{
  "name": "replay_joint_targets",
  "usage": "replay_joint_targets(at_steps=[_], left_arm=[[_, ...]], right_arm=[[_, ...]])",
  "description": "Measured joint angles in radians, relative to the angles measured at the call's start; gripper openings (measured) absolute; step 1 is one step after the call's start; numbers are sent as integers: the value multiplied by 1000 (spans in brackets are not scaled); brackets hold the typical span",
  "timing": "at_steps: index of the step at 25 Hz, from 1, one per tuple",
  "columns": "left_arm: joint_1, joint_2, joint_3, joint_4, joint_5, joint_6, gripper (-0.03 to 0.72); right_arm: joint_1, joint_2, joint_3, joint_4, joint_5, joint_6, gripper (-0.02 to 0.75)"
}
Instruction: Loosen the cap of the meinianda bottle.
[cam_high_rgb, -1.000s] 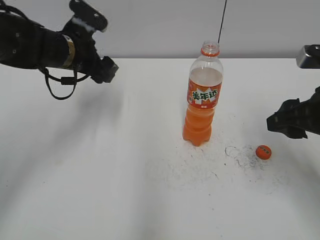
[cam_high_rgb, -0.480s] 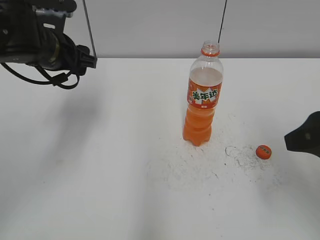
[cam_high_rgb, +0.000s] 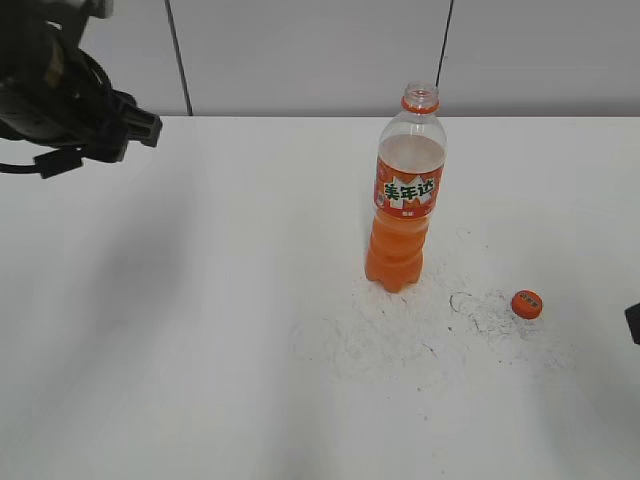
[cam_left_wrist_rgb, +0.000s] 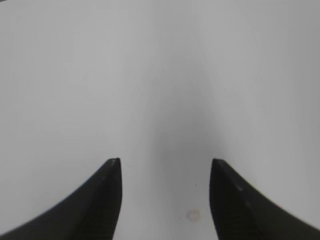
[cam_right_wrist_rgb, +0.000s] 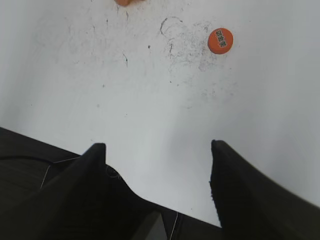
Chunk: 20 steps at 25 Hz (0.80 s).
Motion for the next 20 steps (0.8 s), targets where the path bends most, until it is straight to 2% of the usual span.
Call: replay_joint_targets(at_steps=[5, 11, 15, 20], left_arm=[[0, -146, 0, -177, 78, 206, 381], [-2, -353, 9, -312, 120, 413, 365], [-2, -504, 101, -366, 138, 503, 364], [-2, -783, 292, -389, 149, 525, 361]], right_arm=[[0, -100, 0, -21, 94, 0, 480], [0, -192, -1, -51, 205, 0, 480], [0, -278, -1, -81, 310, 0, 480], [0, -392, -1, -104, 358, 0, 480]])
